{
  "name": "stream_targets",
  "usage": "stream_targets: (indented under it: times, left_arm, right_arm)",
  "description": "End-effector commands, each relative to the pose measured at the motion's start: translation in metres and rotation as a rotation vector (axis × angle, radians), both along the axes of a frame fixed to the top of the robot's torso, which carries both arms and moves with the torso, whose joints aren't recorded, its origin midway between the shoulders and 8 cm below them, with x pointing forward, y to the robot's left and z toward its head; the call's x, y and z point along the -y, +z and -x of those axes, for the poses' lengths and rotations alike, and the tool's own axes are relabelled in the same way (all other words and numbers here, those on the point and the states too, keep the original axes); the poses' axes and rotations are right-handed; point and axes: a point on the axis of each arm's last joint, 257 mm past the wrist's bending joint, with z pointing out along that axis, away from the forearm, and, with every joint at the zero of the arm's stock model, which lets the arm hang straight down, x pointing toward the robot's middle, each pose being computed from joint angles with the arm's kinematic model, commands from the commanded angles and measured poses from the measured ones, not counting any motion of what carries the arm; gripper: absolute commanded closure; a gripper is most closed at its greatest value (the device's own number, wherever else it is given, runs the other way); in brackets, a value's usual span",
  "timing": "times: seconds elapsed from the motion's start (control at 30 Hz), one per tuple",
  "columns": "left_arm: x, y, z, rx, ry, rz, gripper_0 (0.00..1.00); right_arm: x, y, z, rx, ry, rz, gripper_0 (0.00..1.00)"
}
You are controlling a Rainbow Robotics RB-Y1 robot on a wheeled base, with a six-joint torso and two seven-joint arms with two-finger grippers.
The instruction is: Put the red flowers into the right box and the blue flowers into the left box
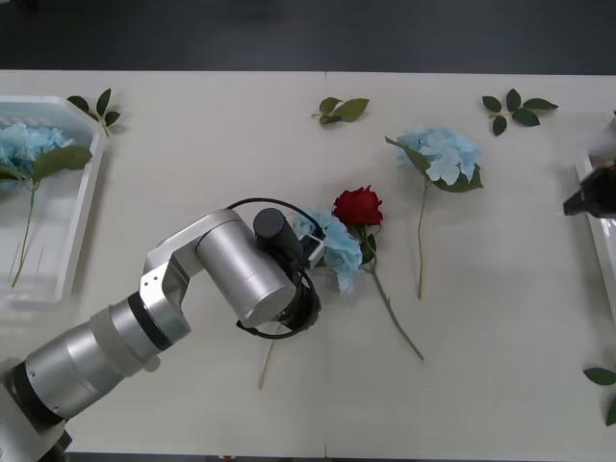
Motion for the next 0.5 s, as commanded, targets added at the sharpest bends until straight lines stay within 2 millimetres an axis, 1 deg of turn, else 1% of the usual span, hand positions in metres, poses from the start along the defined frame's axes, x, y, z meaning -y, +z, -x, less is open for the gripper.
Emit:
stream_targets:
  times: [0.03, 0.23, 0.3, 0.33, 0.4, 0.43, 0.47, 0.5]
  left_arm:
    - [0.016, 0.018, -0.010, 0.037, 0.012, 0.033, 1.00]
    - [0.014, 0.021, -0.014, 0.045, 0.010, 0.027, 1.00]
    - [0.015, 0.021, -0.014, 0.047, 0.009, 0.026, 1.00]
    - [0.014, 0.023, -0.016, 0.051, 0.008, 0.025, 1.00]
    - [0.012, 0.023, -0.017, 0.053, 0.008, 0.021, 1.00]
    - [0.011, 0.024, -0.019, 0.058, 0.006, 0.019, 1.00]
    - [0.010, 0.024, -0.019, 0.058, 0.007, 0.018, 1.00]
    - [0.008, 0.025, -0.021, 0.065, 0.005, 0.012, 1.00]
  right_arm:
    - [-0.050, 0.019, -0.017, 0.060, 0.014, -0.050, 0.08]
    - [-0.108, 0.009, -0.035, 0.088, 0.042, -0.041, 0.09]
    - [-0.119, 0.005, -0.040, 0.101, 0.049, -0.034, 0.08]
    - [-0.133, 0.001, -0.044, 0.113, 0.053, -0.038, 0.08]
    - [-0.144, -0.004, -0.047, 0.125, 0.053, -0.045, 0.08]
    - [-0.156, -0.009, -0.049, 0.131, 0.052, -0.058, 0.08]
    - [-0.158, -0.010, -0.050, 0.132, 0.053, -0.059, 0.08]
    - [-0.168, -0.014, -0.053, 0.139, 0.057, -0.069, 0.08]
